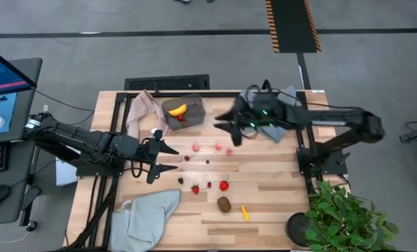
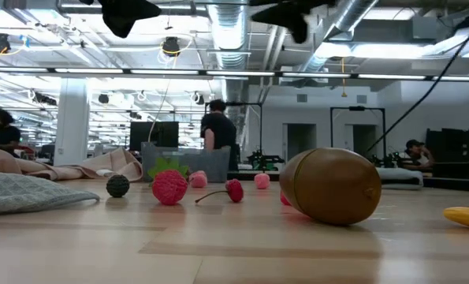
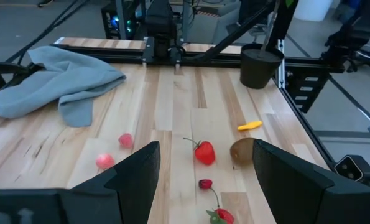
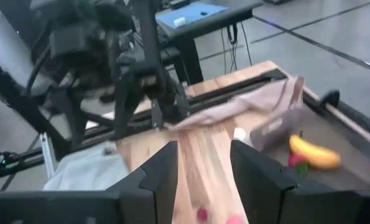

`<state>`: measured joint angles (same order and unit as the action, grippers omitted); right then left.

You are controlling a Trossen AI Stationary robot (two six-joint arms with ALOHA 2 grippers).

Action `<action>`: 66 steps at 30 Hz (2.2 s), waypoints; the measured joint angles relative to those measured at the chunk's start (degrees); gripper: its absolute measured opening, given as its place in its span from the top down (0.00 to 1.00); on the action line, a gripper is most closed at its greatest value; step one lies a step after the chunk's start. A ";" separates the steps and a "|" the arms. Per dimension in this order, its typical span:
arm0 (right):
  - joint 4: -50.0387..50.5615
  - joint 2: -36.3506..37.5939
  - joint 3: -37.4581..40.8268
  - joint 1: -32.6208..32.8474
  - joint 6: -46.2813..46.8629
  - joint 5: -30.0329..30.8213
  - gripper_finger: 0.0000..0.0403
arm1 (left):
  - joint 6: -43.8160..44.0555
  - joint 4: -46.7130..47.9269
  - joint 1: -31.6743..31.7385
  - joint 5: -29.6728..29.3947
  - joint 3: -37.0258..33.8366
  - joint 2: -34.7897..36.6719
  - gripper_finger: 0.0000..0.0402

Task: Pick and placing Produce into tupperware
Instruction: Put the red strawberry into the black bin

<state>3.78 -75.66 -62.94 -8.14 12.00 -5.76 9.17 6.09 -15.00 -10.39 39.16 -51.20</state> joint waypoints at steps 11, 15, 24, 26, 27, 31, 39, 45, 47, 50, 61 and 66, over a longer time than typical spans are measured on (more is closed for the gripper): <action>-5.50 20.34 21.13 16.51 -0.63 15.24 0.58 | 2.20 1.36 0.04 -1.66 0.05 -2.57 0.39; -9.36 24.40 26.69 21.88 -0.78 16.53 0.57 | 2.89 1.06 0.16 -2.38 0.07 -5.89 0.39; -13.19 25.09 32.48 28.31 0.94 19.43 0.58 | 5.59 1.41 -0.55 -1.89 0.07 -15.24 0.39; -11.80 24.55 32.59 29.25 1.27 21.23 0.57 | 6.01 1.04 -1.49 -2.08 0.07 -17.34 0.39; -11.66 24.22 32.62 29.74 1.47 21.80 0.57 | 6.19 0.91 -1.86 -2.59 0.06 -18.30 0.39; -11.09 23.78 32.59 31.15 1.51 22.83 0.57 | 7.73 0.15 -2.41 -3.84 0.07 -21.62 0.39; -10.97 20.91 32.57 33.68 2.63 24.27 0.57 | 10.67 -5.18 -1.85 3.65 0.07 -28.40 0.39; -11.88 18.46 32.57 34.02 3.66 24.35 0.57 | 12.68 -6.93 0.23 9.70 0.07 -32.32 0.39; -12.42 17.81 32.53 34.05 3.78 24.33 0.57 | 12.70 -7.34 1.12 10.03 0.07 -33.10 0.39; -12.45 17.23 32.55 34.05 4.57 24.35 0.58 | 12.72 -7.14 2.63 10.94 0.04 -34.23 0.39; -12.78 17.16 32.53 34.05 4.60 24.33 0.57 | 12.51 -12.71 5.58 19.74 0.04 -39.36 0.39; -12.82 17.16 32.53 34.05 4.59 24.33 0.58 | 12.56 -13.63 5.87 20.43 0.07 -41.87 0.39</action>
<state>-9.04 -58.50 -30.41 25.91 16.59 18.57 21.73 -7.55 -9.13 10.04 39.23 -93.07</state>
